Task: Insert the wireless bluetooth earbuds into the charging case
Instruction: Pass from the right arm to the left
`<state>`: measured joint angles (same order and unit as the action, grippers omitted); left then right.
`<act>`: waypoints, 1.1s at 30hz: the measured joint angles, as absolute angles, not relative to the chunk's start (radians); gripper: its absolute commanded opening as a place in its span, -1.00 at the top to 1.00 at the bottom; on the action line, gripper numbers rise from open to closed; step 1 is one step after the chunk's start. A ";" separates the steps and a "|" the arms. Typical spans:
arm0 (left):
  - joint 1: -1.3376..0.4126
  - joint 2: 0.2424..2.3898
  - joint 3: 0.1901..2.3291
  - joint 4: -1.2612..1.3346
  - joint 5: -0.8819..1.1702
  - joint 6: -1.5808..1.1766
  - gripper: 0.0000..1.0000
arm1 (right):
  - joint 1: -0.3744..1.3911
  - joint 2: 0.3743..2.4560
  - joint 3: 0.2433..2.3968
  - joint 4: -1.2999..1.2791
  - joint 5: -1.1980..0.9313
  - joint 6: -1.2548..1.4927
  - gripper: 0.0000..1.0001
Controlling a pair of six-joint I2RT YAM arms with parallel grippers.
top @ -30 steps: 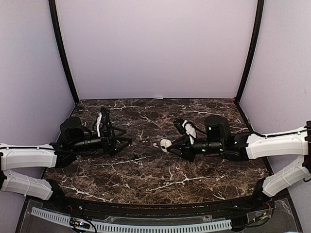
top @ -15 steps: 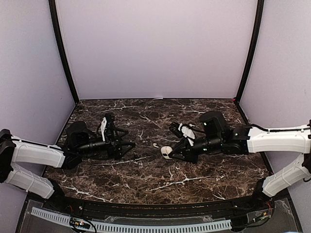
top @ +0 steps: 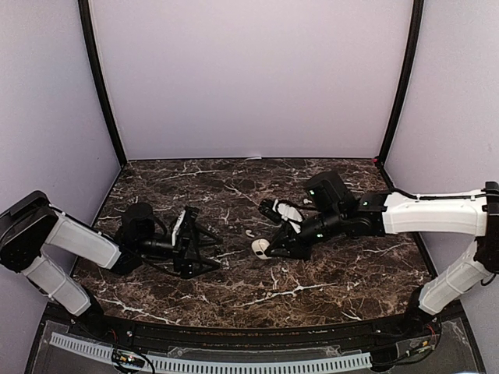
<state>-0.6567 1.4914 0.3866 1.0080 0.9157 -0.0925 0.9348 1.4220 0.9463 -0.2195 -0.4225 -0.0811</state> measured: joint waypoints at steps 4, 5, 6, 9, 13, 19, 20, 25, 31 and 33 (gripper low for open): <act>-0.662 1.499 0.373 1.032 0.932 -0.070 -0.86 | 0.936 1.475 0.970 -0.257 -0.437 -0.098 0.98; -0.666 1.501 0.372 1.033 0.932 -0.061 -0.85 | 0.938 1.491 0.981 -0.271 -0.440 -0.103 0.98; -0.674 1.503 0.372 1.033 0.932 -0.047 -0.83 | 0.941 1.508 0.995 -0.287 -0.445 -0.110 0.99; -0.713 1.513 0.372 1.022 0.930 0.006 -0.77 | 0.950 1.551 1.039 -0.323 -0.451 -0.135 1.00; -0.756 1.538 0.374 1.004 0.933 0.067 -0.73 | 0.981 1.604 1.112 -0.374 -0.458 -0.173 1.00; -0.769 1.578 0.377 0.996 0.928 0.106 -0.63 | 1.015 1.669 1.177 -0.421 -0.473 -0.211 1.00; -0.772 1.583 0.377 0.997 0.922 0.109 -0.60 | 1.020 1.674 1.181 -0.426 -0.476 -0.216 1.00; -0.777 1.597 0.377 1.001 0.884 0.114 -0.39 | 1.042 1.677 1.184 -0.435 -0.480 -0.232 1.00; -0.780 1.613 0.377 1.056 0.860 0.107 -0.32 | 1.050 1.681 1.201 -0.434 -0.482 -0.232 1.00; -0.783 1.623 0.377 1.088 0.855 0.101 -0.29 | 1.051 1.683 1.207 -0.431 -0.482 -0.232 1.00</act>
<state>-0.7834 1.6226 0.3767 1.0882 0.8547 0.1009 1.0512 1.6833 1.2068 -0.4309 -0.4824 -0.2317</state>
